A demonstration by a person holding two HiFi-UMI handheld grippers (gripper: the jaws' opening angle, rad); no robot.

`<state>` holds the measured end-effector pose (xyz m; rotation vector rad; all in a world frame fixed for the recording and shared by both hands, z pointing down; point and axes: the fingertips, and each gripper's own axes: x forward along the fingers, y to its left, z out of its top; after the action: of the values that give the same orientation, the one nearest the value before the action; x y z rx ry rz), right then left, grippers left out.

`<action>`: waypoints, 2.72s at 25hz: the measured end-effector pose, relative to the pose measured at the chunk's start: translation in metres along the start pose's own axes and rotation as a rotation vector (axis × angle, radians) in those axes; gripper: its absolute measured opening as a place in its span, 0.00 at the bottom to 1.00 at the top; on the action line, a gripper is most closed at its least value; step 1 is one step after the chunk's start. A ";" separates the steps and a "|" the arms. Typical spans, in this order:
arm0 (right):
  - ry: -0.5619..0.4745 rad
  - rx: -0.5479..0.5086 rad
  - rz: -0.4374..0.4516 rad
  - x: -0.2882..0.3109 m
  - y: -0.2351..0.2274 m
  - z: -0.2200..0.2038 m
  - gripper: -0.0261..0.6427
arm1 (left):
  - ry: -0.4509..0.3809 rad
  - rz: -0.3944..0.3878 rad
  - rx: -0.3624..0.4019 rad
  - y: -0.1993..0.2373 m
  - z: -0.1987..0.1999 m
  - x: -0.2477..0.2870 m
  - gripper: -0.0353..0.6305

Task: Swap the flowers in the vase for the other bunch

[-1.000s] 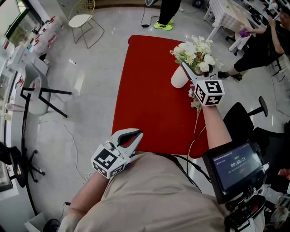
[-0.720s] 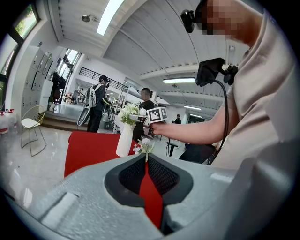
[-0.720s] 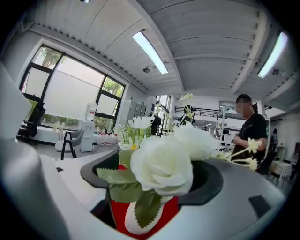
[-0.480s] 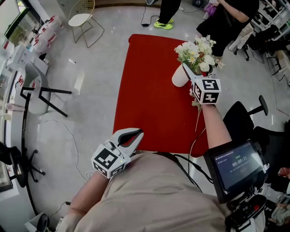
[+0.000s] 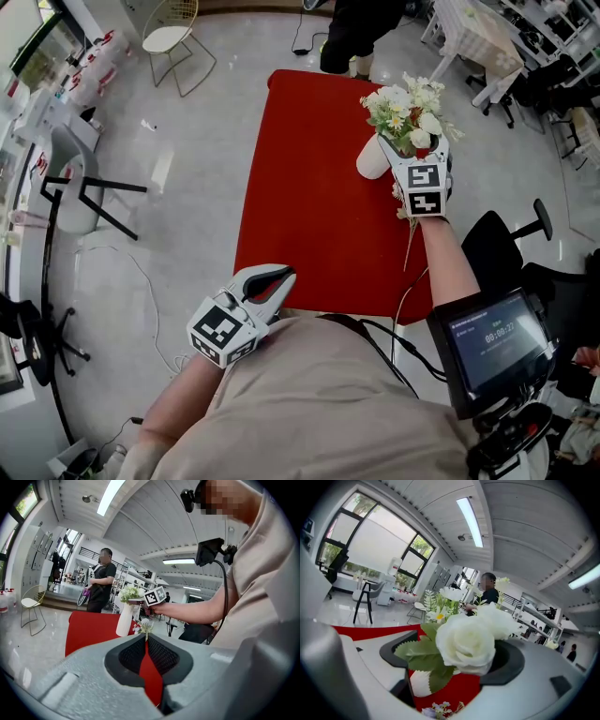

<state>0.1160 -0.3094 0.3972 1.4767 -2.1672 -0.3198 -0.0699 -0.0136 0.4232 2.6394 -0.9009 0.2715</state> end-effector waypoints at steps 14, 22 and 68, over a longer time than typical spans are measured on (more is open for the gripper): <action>0.045 -0.132 -0.031 -0.001 -0.006 -0.001 0.66 | -0.011 -0.009 -0.004 -0.002 -0.003 0.004 0.06; 0.004 -0.125 -0.036 -0.008 -0.009 0.012 0.66 | -0.012 -0.013 -0.003 -0.003 -0.003 0.008 0.06; -0.014 -0.007 -0.111 -0.123 0.016 0.024 0.43 | 0.016 -0.152 0.033 -0.021 -0.005 -0.006 0.06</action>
<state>0.1269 -0.1919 0.3510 1.5985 -2.0976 -0.3766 -0.0615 0.0074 0.4206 2.7143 -0.6918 0.2708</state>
